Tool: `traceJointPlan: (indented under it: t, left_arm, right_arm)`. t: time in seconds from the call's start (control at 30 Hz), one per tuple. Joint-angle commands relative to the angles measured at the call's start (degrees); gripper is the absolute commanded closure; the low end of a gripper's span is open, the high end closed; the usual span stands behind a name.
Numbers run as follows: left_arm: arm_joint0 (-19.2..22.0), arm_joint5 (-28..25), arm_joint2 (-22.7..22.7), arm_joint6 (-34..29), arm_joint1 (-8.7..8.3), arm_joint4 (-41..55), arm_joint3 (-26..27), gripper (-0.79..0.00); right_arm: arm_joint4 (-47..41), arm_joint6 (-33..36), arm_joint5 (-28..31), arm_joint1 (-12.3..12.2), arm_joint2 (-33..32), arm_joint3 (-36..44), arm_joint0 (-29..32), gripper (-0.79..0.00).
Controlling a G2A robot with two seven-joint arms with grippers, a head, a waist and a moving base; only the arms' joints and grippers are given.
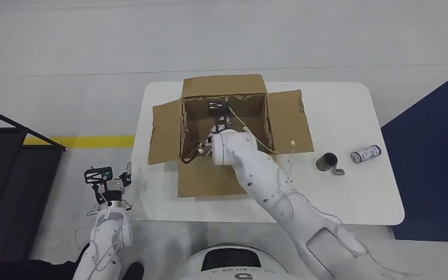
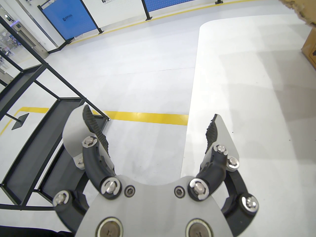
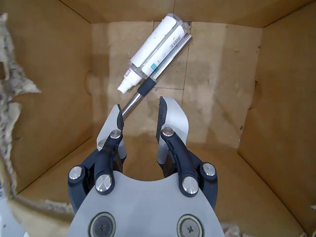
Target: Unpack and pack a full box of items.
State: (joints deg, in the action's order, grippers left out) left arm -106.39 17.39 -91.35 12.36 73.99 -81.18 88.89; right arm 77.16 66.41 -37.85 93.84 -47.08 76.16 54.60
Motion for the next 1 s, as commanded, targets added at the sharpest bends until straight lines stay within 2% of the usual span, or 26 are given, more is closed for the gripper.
traceJointPlan:
  t: [0.0,0.2,0.53,0.97]
  left_arm:
    - [0.0,0.0,0.0,0.0,0.00,0.0,0.0,-0.785]
    - [0.0,0.0,0.0,0.0,0.00,0.0,0.0,-0.785]
    - [0.0,0.0,0.0,0.0,0.00,0.0,0.0,-0.785]
    - [0.0,0.0,0.0,0.0,0.00,0.0,0.0,-0.785]
  right_arm:
    - [0.0,-0.7,-0.7,1.3,1.1,-5.3,-2.3,-0.286]
    - [0.4,-2.2,-2.2,5.3,4.5,-17.4,-7.7,-0.274]
    - [-0.3,-2.2,-2.2,11.0,6.6,-33.0,-13.7,-0.317]
    - [-2.4,-4.1,-4.1,16.3,4.7,-51.0,-21.2,-0.336]
